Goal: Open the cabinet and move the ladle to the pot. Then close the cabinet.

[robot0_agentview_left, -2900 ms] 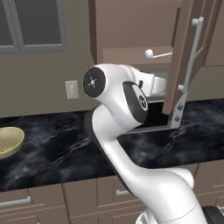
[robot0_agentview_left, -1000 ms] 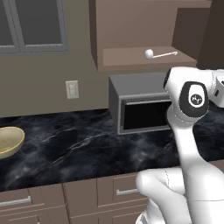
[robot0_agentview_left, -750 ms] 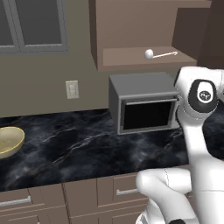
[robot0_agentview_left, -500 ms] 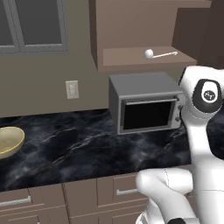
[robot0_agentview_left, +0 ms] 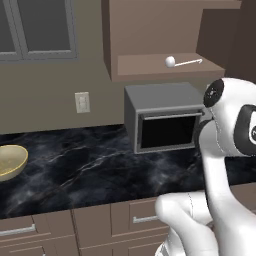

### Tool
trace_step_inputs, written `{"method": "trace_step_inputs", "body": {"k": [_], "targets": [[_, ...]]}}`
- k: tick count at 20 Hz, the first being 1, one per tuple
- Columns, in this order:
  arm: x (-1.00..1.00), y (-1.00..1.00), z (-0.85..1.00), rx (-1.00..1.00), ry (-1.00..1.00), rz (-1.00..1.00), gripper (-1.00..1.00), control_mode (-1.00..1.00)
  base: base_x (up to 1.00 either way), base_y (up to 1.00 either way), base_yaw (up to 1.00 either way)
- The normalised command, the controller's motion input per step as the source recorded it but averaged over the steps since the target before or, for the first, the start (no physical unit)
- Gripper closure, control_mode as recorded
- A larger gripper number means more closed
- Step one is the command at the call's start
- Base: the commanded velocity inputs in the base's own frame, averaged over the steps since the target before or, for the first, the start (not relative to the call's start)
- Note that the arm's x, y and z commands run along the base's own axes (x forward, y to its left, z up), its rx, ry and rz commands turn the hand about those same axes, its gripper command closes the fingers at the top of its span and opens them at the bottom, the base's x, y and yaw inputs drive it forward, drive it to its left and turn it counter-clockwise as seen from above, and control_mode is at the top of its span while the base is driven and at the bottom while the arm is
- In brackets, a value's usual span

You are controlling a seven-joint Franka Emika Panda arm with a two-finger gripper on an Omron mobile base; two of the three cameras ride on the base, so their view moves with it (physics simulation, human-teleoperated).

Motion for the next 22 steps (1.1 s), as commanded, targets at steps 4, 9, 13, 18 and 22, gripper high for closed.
{"method": "trace_step_inputs", "body": {"k": [4,9,13,18,22], "targets": [[0.53,0.65,0.02,0.24,0.07,0.62,-1.0,-1.0,0.0,0.0,0.0],[0.79,0.57,0.13,0.22,0.05,0.61,-1.0,-1.0,0.0,0.0,0.0],[0.86,0.28,0.16,0.13,0.0,0.58,-1.0,-1.0,0.0,0.0,0.0],[0.88,0.04,0.02,0.07,0.0,0.51,-1.0,-1.0,0.0,0.0,0.0],[0.84,0.0,0.0,0.01,0.0,0.37,-1.0,-1.0,0.0,0.0,0.0]]}}
